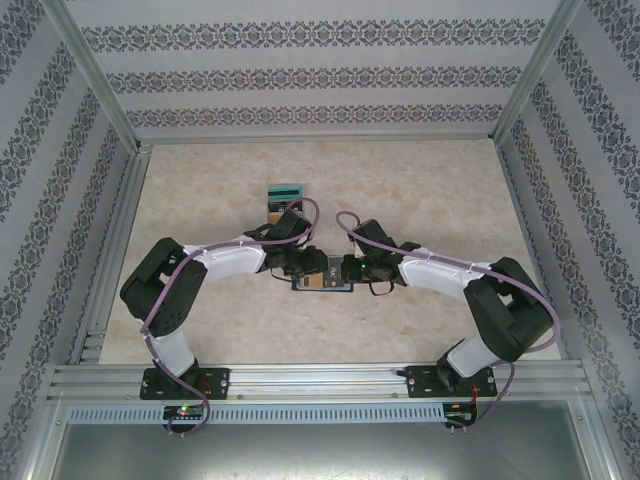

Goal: Take the credit cards out of the card holder

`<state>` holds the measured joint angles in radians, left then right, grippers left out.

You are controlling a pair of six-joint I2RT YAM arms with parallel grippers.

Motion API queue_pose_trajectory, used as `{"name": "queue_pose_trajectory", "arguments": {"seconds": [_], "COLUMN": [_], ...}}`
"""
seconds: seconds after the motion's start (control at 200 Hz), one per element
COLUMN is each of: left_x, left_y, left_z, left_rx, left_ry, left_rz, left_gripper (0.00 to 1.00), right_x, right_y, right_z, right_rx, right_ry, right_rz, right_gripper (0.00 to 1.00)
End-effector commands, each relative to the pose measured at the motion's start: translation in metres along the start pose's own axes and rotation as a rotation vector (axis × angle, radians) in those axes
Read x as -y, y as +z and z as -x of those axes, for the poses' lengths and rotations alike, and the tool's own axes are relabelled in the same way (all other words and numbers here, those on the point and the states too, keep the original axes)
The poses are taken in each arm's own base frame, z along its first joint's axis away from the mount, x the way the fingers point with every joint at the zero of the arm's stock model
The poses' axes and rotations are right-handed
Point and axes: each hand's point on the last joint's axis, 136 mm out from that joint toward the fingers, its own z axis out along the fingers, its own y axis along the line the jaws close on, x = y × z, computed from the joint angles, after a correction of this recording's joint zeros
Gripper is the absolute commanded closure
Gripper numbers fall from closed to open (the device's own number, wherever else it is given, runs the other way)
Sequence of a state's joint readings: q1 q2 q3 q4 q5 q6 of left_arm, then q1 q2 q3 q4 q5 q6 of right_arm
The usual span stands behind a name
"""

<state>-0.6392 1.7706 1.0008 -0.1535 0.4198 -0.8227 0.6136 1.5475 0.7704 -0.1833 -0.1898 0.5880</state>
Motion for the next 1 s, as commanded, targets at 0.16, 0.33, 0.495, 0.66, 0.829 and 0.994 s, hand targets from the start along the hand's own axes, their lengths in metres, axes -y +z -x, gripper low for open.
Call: {"name": "queue_pose_trajectory", "arguments": {"seconds": [0.16, 0.33, 0.495, 0.66, 0.829, 0.994], "left_x": [-0.031, -0.014, -0.007, -0.007, -0.003, -0.011], "left_y": [0.004, 0.001, 0.002, 0.003, 0.009, 0.014], "left_z": [-0.010, -0.004, -0.003, -0.003, -0.005, -0.008], "left_rx": [-0.038, -0.028, -0.030, -0.030, -0.051, -0.066], "left_ry": [-0.054, -0.038, -0.039, -0.042, -0.046, -0.065], "left_rz": [0.105, 0.037, 0.000, -0.002, -0.027, -0.003], "left_gripper": [0.66, 0.66, 0.66, 0.67, 0.73, 0.77], "right_x": [0.006, 0.008, 0.004, 0.005, 0.004, 0.004], "right_y": [0.018, 0.023, 0.024, 0.023, 0.024, 0.023], "right_z": [-0.015, -0.020, -0.020, -0.020, -0.020, -0.020], "right_rx": [-0.085, -0.107, -0.111, -0.110, -0.113, -0.111], "right_ry": [-0.021, -0.025, -0.032, -0.032, -0.033, -0.032], "right_rz": [-0.033, -0.042, -0.031, -0.041, -0.038, -0.037], "right_gripper": [0.92, 0.92, 0.92, 0.93, 0.92, 0.92]}}
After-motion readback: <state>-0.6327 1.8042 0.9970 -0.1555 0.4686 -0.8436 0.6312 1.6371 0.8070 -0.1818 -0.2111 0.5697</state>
